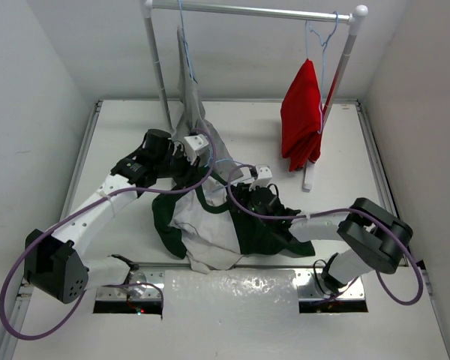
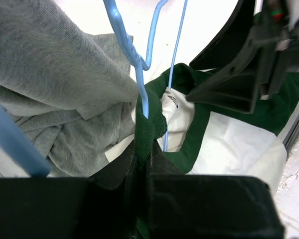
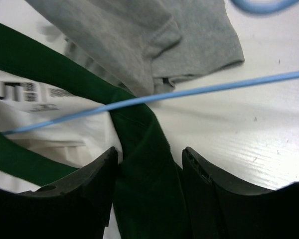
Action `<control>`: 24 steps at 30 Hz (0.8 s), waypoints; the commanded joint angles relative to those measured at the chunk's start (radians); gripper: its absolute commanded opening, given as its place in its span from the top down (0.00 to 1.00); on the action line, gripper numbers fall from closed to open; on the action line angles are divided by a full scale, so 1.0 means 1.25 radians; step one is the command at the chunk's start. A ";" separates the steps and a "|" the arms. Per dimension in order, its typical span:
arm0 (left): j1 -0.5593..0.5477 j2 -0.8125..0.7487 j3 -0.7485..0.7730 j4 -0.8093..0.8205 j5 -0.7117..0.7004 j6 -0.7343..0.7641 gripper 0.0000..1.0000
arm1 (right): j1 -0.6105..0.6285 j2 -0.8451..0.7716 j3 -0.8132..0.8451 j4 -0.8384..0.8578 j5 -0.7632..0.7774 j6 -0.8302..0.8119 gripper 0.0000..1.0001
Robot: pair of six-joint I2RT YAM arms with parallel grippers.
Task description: Place the t-shirt on the hanger
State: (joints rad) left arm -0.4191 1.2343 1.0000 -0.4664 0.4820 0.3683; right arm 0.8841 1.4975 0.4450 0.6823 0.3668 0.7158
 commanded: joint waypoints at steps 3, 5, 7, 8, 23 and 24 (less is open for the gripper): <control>0.004 -0.025 0.006 0.050 0.003 0.000 1.00 | 0.002 0.051 0.018 0.078 0.015 0.037 0.62; 0.005 -0.029 0.006 0.047 0.002 0.006 1.00 | -0.004 0.057 0.015 0.076 0.018 0.045 0.87; 0.006 -0.031 0.006 0.039 0.003 0.018 1.00 | -0.018 0.050 -0.007 0.073 0.009 0.064 1.00; 0.014 -0.035 0.009 0.030 0.006 0.038 1.00 | -0.035 0.032 -0.023 0.081 0.007 0.069 1.00; 0.028 -0.046 -0.012 -0.096 -0.064 0.282 1.00 | -0.344 -0.329 -0.219 -0.111 -0.098 -0.025 1.00; 0.028 -0.047 -0.016 -0.093 -0.114 0.289 1.00 | -0.354 -0.341 -0.221 -0.141 -0.098 -0.034 1.00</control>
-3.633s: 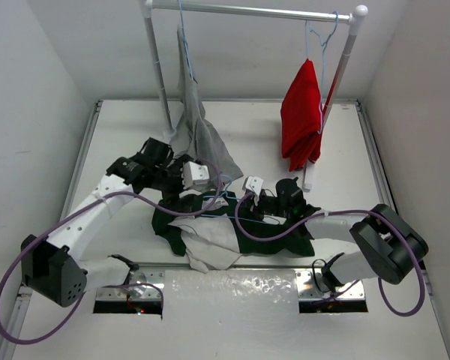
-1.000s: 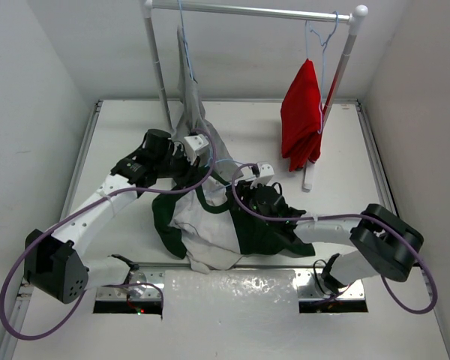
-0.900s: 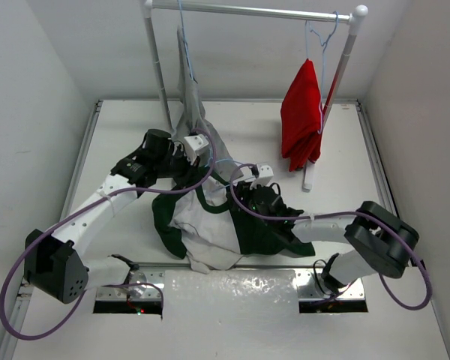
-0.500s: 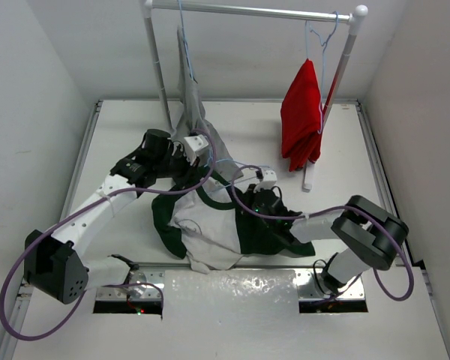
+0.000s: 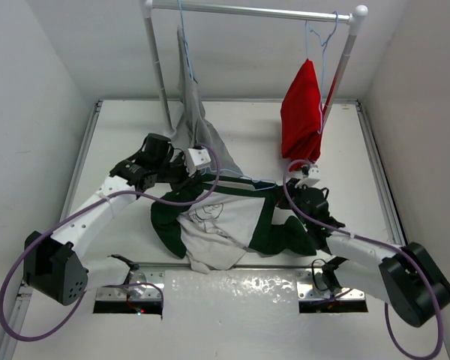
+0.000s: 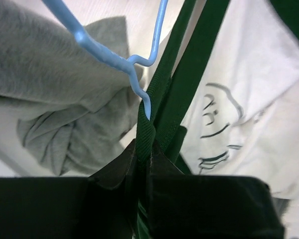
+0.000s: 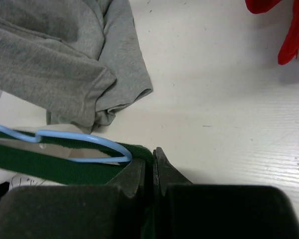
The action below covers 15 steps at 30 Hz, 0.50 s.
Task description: Place the t-shirt on the hanger
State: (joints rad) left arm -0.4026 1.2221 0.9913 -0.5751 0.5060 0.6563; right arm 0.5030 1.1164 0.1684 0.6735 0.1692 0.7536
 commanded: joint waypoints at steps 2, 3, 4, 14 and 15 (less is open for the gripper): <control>0.015 -0.039 -0.016 -0.006 -0.173 0.083 1.00 | -0.078 -0.066 0.005 -0.155 0.039 -0.093 1.00; 0.015 -0.039 -0.020 -0.003 -0.211 0.090 1.00 | -0.083 -0.070 0.017 -0.200 0.019 -0.128 1.00; 0.017 -0.039 -0.022 0.002 -0.227 0.096 1.00 | -0.085 -0.072 0.037 -0.239 0.018 -0.147 1.00; -0.045 -0.020 -0.031 0.016 -0.297 0.184 1.00 | 0.012 -0.050 0.281 -0.482 0.153 -0.405 1.00; -0.061 -0.020 -0.033 0.021 -0.305 0.190 1.00 | 0.073 -0.031 0.302 -0.509 0.179 -0.471 1.00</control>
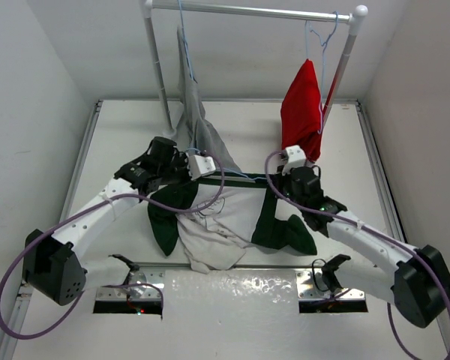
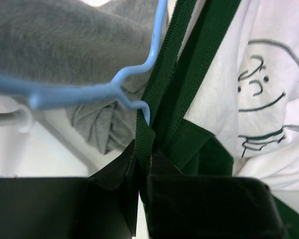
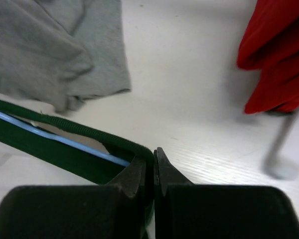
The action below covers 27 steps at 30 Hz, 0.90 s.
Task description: Place the t-shirt on the hanger
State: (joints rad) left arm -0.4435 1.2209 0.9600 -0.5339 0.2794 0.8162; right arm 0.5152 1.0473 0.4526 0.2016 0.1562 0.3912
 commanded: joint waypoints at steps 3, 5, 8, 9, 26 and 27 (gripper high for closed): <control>-0.119 -0.013 -0.006 -0.007 -0.169 0.071 1.00 | 0.136 0.082 0.159 -0.194 0.288 -0.266 1.00; -0.164 0.004 0.015 -0.017 -0.171 0.061 1.00 | 0.179 0.115 0.222 -0.242 0.359 -0.307 1.00; -0.172 0.015 0.038 -0.022 -0.139 0.048 1.00 | 0.195 0.159 0.261 -0.301 0.366 -0.341 1.00; -0.185 0.017 0.037 -0.020 -0.150 0.050 1.00 | 0.201 0.179 0.277 -0.312 0.373 -0.346 1.00; -0.209 -0.058 0.003 -0.028 0.083 0.038 1.00 | 0.193 -0.065 0.132 -0.111 -0.283 -0.411 0.22; -0.209 -0.056 -0.001 -0.020 0.089 0.038 1.00 | 0.189 -0.098 0.139 -0.158 -0.271 -0.427 0.17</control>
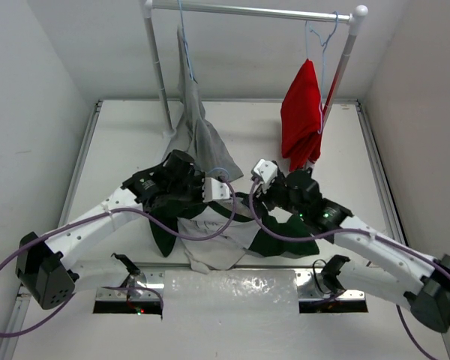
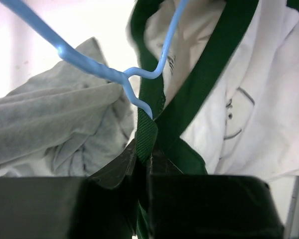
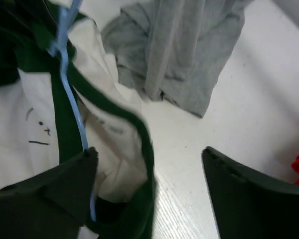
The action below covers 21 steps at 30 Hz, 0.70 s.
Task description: Place the t-shirt on the hanger
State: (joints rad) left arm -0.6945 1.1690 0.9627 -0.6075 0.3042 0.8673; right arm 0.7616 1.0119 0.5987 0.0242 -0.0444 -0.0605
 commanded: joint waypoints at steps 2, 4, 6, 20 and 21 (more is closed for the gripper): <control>-0.008 -0.014 0.002 0.044 0.084 -0.004 1.00 | -0.014 -0.100 0.033 -0.051 -0.069 -0.065 0.05; -0.008 -0.010 0.009 0.042 0.089 -0.005 1.00 | -0.020 -0.132 0.035 -0.067 -0.091 -0.072 0.05; -0.008 -0.011 0.019 0.037 0.097 -0.005 1.00 | -0.019 -0.126 0.035 -0.057 -0.175 -0.076 0.09; 0.013 -0.079 0.061 -0.060 0.247 0.010 1.00 | -0.032 0.127 0.091 0.092 -0.302 -0.006 0.76; 0.018 -0.081 0.068 -0.075 0.269 0.025 1.00 | -0.036 0.113 0.065 0.101 -0.298 -0.001 0.87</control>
State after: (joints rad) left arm -0.6830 1.1030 0.9768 -0.6537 0.4835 0.8680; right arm 0.7345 1.2030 0.7033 0.0219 -0.4084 -0.0994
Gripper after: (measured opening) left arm 0.030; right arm 0.188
